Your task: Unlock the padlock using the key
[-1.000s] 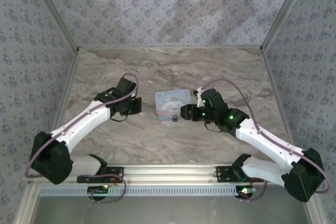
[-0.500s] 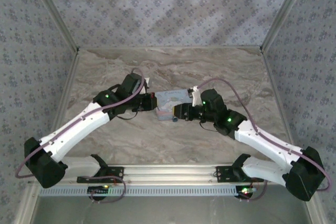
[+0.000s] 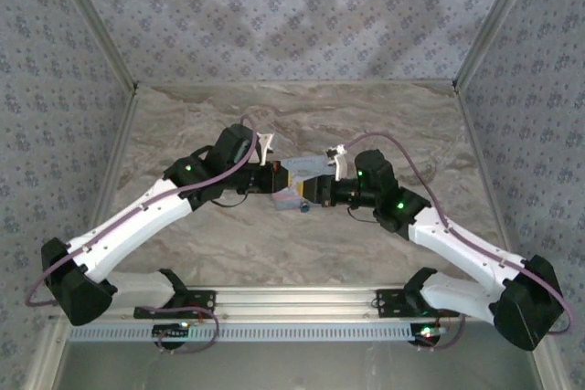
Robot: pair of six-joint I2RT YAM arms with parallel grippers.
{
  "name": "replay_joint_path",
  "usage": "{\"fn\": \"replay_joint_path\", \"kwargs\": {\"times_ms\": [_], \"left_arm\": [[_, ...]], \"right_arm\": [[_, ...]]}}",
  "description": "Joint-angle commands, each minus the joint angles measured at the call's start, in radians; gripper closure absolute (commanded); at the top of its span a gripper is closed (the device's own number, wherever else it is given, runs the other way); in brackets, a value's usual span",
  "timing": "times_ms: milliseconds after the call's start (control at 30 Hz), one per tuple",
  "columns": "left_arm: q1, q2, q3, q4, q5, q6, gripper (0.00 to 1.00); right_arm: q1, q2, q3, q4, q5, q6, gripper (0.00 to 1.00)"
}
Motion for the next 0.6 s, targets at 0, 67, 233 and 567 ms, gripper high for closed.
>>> {"fn": "replay_joint_path", "kwargs": {"times_ms": [0, 67, 233, 567], "left_arm": [[-0.005, -0.001, 0.03, 0.025, 0.035, 0.007, 1.0], [-0.005, 0.001, 0.03, 0.033, 0.051, 0.001, 1.0], [-0.004, 0.001, 0.033, 0.029, 0.061, -0.004, 1.0], [-0.007, 0.0, 0.028, 0.044, 0.085, -0.019, 1.0]], "right_arm": [[0.007, -0.013, 0.015, 0.034, -0.049, -0.01, 0.77], [0.011, -0.005, 0.023, 0.041, -0.054, -0.017, 0.77], [0.033, 0.001, 0.035, 0.063, -0.059, -0.04, 0.78], [0.049, 0.01, 0.059, 0.057, -0.04, -0.076, 0.73]]}}
